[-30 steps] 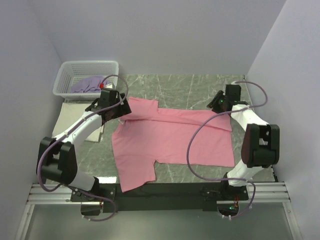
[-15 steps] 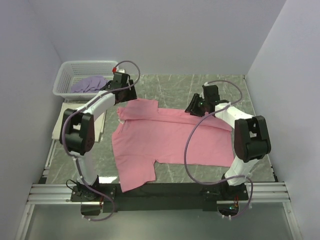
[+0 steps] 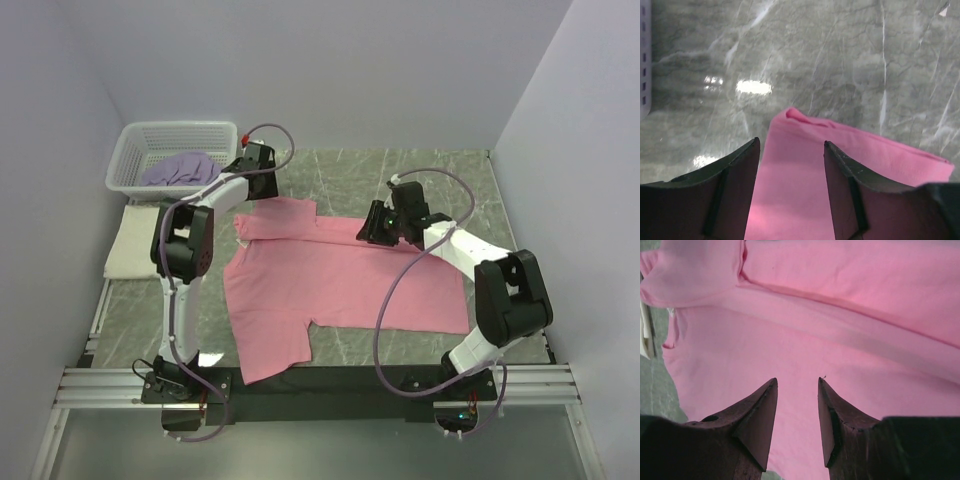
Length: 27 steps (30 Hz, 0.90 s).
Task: Fold and stack the t-shirts
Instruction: Fold the tshirt
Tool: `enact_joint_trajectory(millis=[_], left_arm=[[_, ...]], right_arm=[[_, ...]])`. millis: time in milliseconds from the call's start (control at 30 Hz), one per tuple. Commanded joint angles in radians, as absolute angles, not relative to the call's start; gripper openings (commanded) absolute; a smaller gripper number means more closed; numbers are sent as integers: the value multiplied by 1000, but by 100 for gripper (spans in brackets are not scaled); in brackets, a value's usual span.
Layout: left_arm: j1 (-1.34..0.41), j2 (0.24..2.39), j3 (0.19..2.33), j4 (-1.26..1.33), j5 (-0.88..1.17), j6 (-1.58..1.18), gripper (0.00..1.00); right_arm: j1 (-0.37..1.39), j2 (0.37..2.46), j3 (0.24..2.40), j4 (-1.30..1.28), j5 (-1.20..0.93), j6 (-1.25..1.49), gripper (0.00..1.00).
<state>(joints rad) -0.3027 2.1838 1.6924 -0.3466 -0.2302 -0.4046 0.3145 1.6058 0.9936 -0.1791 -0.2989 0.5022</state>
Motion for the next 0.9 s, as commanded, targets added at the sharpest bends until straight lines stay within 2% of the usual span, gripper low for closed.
enact_joint_trajectory(millis=[0, 200, 300, 400, 433, 500, 533, 567, 700, 867], left_arm=[[-311, 2223, 1767, -328, -247, -390, 59], [-319, 2296, 1818, -347, -255, -384, 58], [-321, 2338, 1865, -405, -259, -383, 51], [-324, 2347, 1865, -430, -261, -385, 36], [-324, 2344, 1850, -428, -262, -382, 27], [-324, 2332, 1842, -429, -268, -376, 16], [-327, 2324, 1839, -430, -273, -373, 7], [-327, 2306, 1838, -433, -278, -365, 3], [-333, 2221, 1830, -448, -290, -364, 1], [-350, 2053, 1744, -469, -249, -417, 4]], right_arm=[[334, 1537, 971, -167, -287, 479, 45], [345, 1522, 924, -137, -301, 495, 45], [345, 1525, 916, -124, -314, 508, 45], [348, 1523, 914, -118, -316, 512, 45], [347, 1520, 914, -117, -316, 514, 45], [348, 1520, 916, -117, -316, 514, 45], [348, 1516, 916, -118, -316, 512, 45], [348, 1514, 916, -123, -314, 512, 45], [348, 1490, 908, -135, -299, 502, 45], [350, 1448, 900, -166, -276, 480, 45]])
